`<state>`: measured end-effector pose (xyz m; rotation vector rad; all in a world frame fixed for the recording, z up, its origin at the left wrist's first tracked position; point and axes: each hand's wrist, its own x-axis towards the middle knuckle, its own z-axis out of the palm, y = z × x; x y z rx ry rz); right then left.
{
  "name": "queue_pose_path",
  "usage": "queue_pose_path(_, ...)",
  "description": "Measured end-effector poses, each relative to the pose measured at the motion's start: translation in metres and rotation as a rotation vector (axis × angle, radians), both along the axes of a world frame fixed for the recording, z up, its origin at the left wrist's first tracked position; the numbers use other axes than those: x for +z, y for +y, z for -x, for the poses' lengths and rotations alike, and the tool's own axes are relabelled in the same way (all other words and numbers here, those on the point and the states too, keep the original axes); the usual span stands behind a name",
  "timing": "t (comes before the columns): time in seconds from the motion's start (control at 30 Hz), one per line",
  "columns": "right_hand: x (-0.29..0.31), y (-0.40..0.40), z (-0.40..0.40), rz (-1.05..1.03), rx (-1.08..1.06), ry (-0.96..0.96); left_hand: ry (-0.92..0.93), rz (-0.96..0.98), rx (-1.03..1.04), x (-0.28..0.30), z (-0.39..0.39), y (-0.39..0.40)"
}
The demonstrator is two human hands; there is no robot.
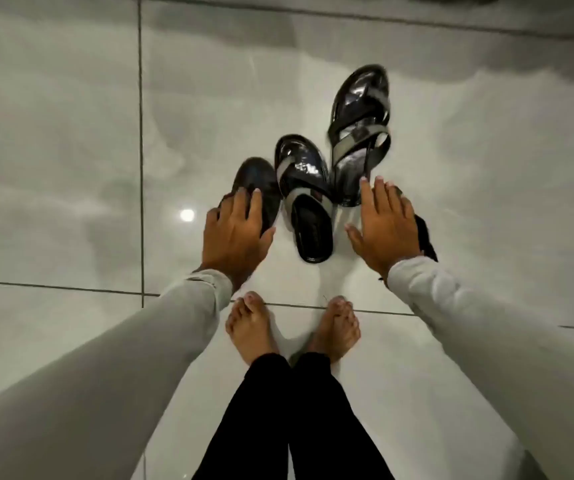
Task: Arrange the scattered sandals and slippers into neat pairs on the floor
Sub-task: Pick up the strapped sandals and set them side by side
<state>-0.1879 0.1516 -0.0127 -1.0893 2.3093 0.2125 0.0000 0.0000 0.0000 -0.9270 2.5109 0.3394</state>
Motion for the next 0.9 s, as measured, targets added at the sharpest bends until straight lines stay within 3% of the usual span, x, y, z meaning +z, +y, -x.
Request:
queue_pose_path(0.1,-0.039,-0.017,0.014,0.093,-0.212,-0.029,0.081,-0.144,0.016,-0.038,0.024,0.003)
queue_pose_path(0.17,-0.058,-0.034,0.034,0.159,-0.196,0.046,0.081,-0.187,-0.058,-0.057,0.052,0.004)
queue_pose_path(0.3,-0.075,-0.059,0.075,0.085,-0.064,0.082,-0.009,-0.186,-0.134,-0.08,0.097,-0.006)
queue_pose_path(0.43,-0.082,-0.067,0.096,0.01,-0.12,0.12,0.002,-0.194,-0.124,-0.084,0.113,-0.024)
queue_pose_path(0.57,-0.074,-0.072,0.112,-0.064,-0.077,0.132,0.161,-0.299,0.287,-0.064,0.103,-0.053)
queue_pose_path(0.73,-0.064,-0.071,0.108,-0.171,-0.027,0.031,0.506,-0.511,1.169,-0.036,0.067,-0.111)
queue_pose_path(0.9,-0.05,-0.087,0.094,0.006,-0.408,-0.119,0.622,-0.722,1.723,-0.026,0.033,-0.145)
